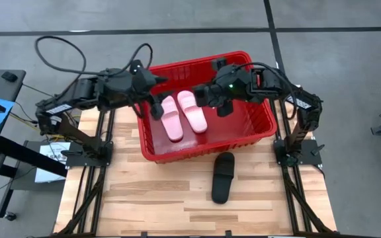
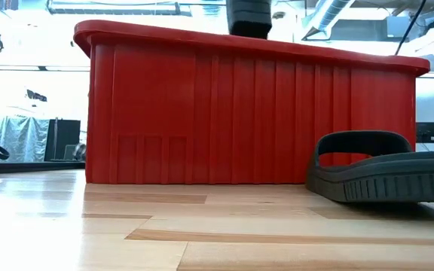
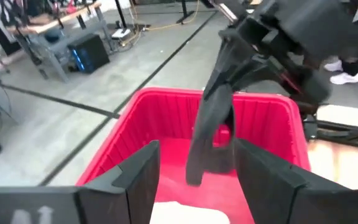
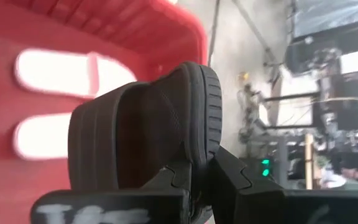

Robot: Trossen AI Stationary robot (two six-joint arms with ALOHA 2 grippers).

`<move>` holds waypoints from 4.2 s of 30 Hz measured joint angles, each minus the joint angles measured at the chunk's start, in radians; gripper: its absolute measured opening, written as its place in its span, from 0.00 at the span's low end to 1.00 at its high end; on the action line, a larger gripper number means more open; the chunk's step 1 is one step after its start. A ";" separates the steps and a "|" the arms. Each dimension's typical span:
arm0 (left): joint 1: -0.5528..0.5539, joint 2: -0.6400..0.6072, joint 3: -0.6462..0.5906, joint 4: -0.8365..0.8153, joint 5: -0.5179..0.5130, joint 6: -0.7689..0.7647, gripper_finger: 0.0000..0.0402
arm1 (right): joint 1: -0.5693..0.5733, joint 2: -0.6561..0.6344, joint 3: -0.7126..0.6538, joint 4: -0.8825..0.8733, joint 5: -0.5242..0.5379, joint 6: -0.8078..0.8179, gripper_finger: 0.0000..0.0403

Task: Pick and place slides into bin
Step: Put the bottom black slipper in the red bin

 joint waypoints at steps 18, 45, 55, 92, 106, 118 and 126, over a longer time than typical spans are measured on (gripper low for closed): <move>-0.096 0.002 0.075 -0.060 -0.001 -0.052 0.49 | -0.458 -0.041 0.003 -0.247 -0.497 0.100 0.04; -0.118 0.002 0.074 -0.051 0.000 -0.144 0.49 | -0.773 0.145 -0.020 -0.282 -0.755 0.099 0.04; -0.118 0.002 0.074 -0.052 -0.001 -0.144 0.49 | -0.854 0.173 -0.020 -0.282 -0.795 0.133 0.04; -0.118 0.038 0.073 -0.028 0.014 -0.165 0.49 | -0.823 0.109 -0.468 -0.220 -0.803 0.025 0.03; -0.118 0.047 0.073 -0.010 0.014 -0.165 0.49 | -0.832 0.107 -0.474 -0.183 -0.802 -0.024 0.03; -0.118 0.047 0.073 -0.008 0.013 -0.165 0.49 | -0.832 0.107 -0.560 -0.169 -0.794 -0.025 0.06; -0.118 0.047 0.073 -0.007 0.012 -0.165 0.49 | -0.823 0.107 -0.560 -0.138 -0.728 0.002 0.11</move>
